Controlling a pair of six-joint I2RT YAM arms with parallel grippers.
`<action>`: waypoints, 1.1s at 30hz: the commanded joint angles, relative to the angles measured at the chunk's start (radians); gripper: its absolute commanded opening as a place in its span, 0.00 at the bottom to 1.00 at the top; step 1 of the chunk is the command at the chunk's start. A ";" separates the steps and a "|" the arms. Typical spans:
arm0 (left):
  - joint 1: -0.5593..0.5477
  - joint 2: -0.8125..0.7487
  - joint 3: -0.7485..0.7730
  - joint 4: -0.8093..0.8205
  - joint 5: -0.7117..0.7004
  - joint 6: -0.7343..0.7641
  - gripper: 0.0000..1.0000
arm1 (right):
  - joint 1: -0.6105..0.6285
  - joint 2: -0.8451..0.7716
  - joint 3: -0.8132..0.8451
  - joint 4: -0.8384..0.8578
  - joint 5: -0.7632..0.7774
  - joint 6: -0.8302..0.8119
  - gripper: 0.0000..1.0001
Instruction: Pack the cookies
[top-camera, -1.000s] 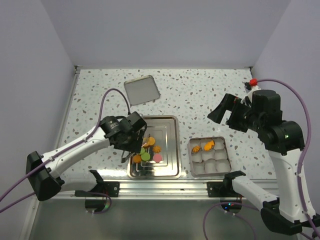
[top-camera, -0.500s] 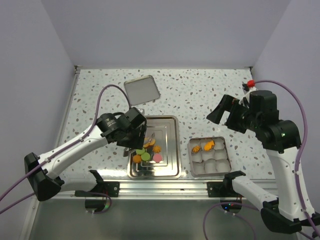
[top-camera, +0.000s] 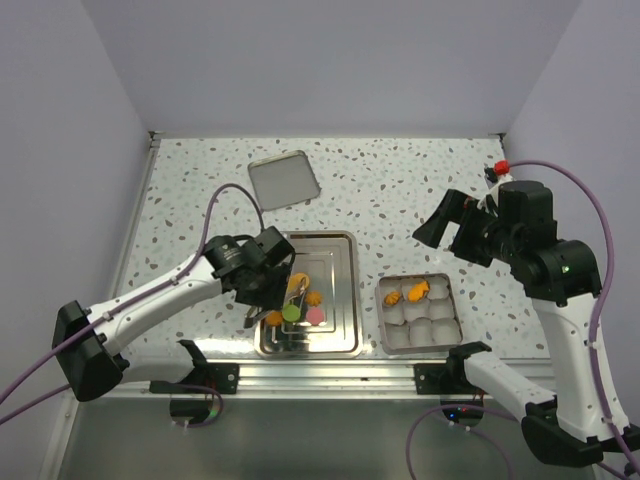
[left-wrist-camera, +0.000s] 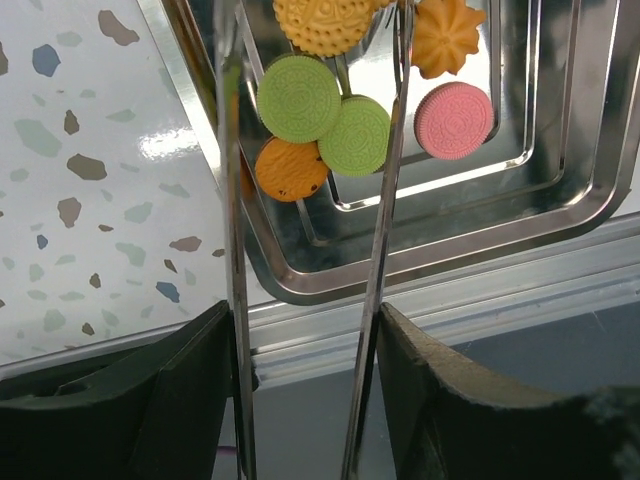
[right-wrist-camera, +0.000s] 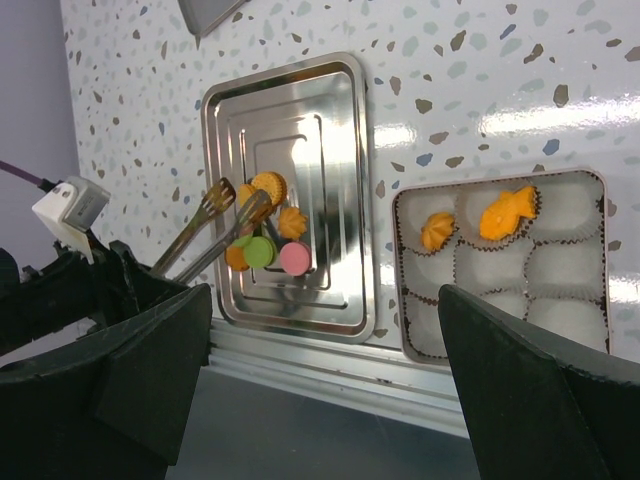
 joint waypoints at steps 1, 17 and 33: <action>0.007 -0.004 -0.022 0.066 0.014 0.019 0.59 | 0.001 -0.006 -0.001 0.027 -0.014 0.006 0.99; 0.007 -0.003 0.180 -0.060 -0.043 0.016 0.42 | 0.001 -0.012 0.009 0.024 -0.017 0.004 0.99; -0.148 0.286 0.560 0.102 0.078 -0.007 0.37 | 0.001 0.034 0.214 -0.039 0.009 0.001 0.99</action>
